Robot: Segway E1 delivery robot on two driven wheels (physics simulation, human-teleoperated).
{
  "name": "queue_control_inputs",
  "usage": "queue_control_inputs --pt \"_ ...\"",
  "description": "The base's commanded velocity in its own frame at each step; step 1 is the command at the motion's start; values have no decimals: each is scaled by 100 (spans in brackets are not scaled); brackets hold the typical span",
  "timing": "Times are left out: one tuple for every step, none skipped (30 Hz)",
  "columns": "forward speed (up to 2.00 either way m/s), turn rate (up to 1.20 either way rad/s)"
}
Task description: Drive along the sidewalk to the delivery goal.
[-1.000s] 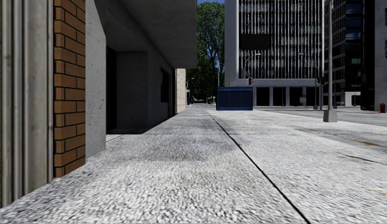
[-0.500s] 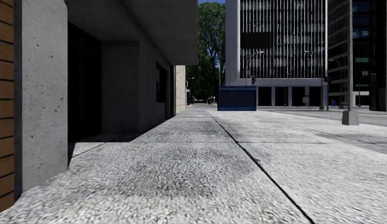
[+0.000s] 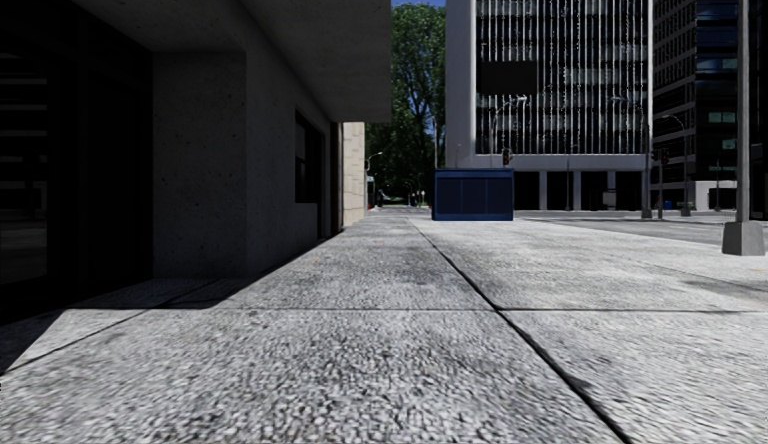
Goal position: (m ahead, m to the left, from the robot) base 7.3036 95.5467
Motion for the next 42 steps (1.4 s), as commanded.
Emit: queue_control_inputs --pt "200 -19" --pt "200 -8" --pt "200 -8" --pt "200 0" --pt "200 0" --pt "200 0" --pt "200 0" --pt "200 0" --pt "200 0" --pt "200 0" --pt "200 0" --pt "200 0" --pt "200 0" --pt "200 0" --pt "200 0" --pt "200 0" --pt "200 0" --pt "200 0" --pt "200 0" --pt "200 0" --pt "200 0" --pt "200 0" --pt "200 0" --pt "200 0" --pt "200 0" --pt "200 0" --pt "200 0" --pt "200 0" --pt "200 0" --pt "200 -4" --pt "200 -14" --pt "200 -14" --pt "200 -18" --pt "200 -19" --pt "200 -20" --pt "200 -20" --pt "200 -20" --pt "200 -20" --pt "200 -20" --pt "200 -20" --pt "200 -20" --pt "200 -20"
